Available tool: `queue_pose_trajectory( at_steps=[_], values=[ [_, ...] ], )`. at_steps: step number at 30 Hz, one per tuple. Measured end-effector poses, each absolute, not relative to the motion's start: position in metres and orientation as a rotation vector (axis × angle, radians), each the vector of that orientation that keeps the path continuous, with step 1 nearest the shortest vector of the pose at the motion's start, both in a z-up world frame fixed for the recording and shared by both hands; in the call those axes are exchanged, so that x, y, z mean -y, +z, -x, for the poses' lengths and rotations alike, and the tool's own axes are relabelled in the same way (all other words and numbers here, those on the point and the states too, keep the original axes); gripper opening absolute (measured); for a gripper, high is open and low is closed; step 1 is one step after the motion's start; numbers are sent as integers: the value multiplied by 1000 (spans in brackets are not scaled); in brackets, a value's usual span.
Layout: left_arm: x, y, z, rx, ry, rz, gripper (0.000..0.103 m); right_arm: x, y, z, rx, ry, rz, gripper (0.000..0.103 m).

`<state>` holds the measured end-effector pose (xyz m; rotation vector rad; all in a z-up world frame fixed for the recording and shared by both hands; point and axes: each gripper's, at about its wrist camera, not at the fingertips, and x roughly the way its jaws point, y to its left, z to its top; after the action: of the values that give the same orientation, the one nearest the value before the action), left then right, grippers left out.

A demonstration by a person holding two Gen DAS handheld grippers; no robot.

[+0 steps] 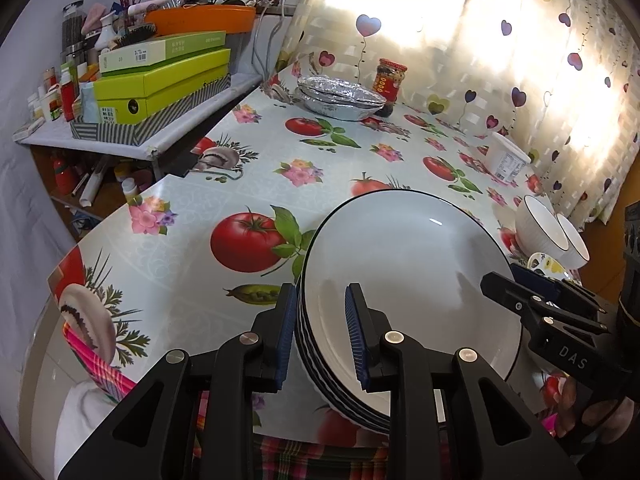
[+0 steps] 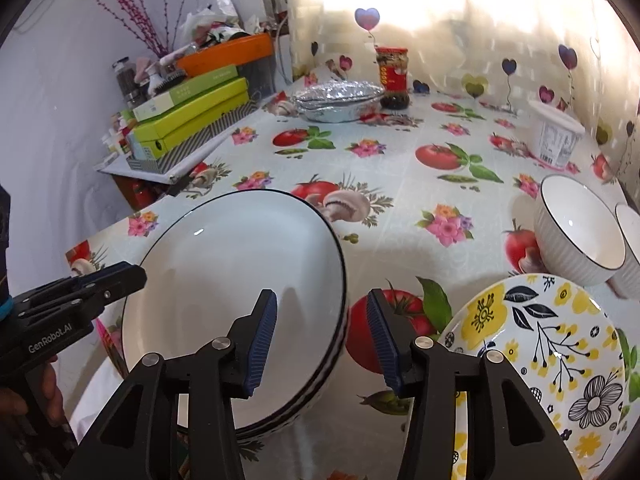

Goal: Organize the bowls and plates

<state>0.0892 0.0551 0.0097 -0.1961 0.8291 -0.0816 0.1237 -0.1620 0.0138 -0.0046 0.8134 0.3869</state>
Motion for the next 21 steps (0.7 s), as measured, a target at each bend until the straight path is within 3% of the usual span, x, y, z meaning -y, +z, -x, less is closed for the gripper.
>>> queue_pose_trajectory(
  at_steps=[12,21],
  values=[
    [-57,6,-89,-836,-85,208,26,141,7,-115,-773,364,104,61],
    [-54,4,-91,-846,-81,199,26,133,3,-109,-743,345,182,63]
  ],
)
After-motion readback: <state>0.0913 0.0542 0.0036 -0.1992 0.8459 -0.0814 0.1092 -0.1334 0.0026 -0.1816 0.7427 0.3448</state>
